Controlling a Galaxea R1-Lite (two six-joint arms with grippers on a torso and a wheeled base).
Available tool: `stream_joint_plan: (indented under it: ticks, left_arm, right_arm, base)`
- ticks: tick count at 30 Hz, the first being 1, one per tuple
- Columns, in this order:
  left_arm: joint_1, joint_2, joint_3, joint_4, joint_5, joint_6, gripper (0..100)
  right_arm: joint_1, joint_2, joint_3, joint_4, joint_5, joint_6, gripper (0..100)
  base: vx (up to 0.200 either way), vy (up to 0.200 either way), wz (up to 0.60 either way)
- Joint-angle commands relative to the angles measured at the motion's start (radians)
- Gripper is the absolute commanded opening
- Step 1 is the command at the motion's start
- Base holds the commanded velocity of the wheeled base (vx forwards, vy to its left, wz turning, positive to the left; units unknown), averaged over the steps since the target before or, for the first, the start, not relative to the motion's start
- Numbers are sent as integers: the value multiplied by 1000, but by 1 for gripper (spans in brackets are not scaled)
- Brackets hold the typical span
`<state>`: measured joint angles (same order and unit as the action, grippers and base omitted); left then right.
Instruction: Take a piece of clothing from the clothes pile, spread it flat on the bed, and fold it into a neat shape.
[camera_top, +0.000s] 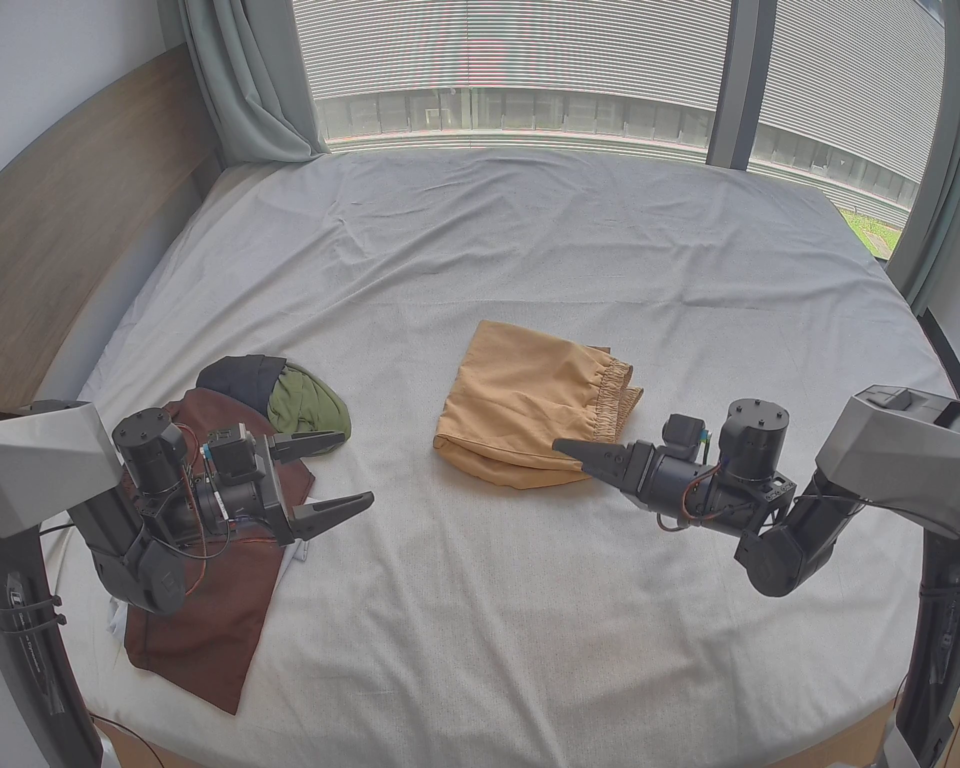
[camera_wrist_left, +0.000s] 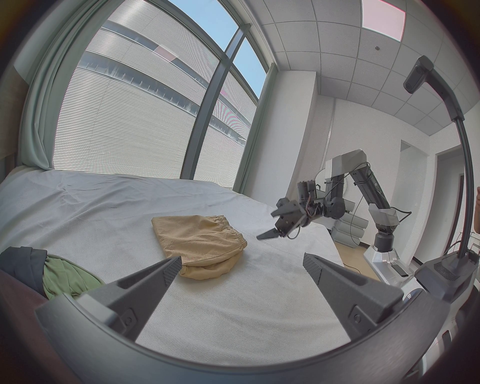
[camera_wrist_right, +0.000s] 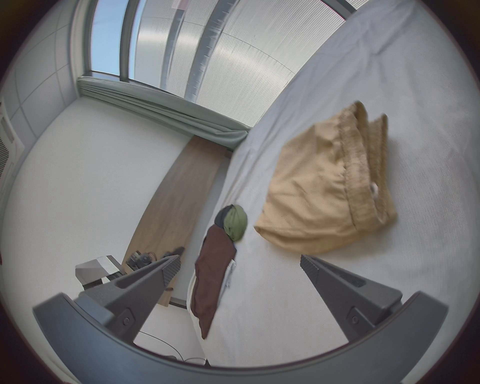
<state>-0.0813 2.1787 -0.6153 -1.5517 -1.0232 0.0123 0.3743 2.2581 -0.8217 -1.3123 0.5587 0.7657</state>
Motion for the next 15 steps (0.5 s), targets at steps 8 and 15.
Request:
stream_joint_plan:
  ticks: [8,15]
  left_arm:
    - [0,1,-1,-1,0,-2,100]
    - [9,4,-1,-1,0,-2,100]
  right_arm:
    - [-32,133,-269,10,1,4,100]
    - [-60,281,-398,13,0,4,100]
  base:
    - [0,0,0]
    - [0,0,0]
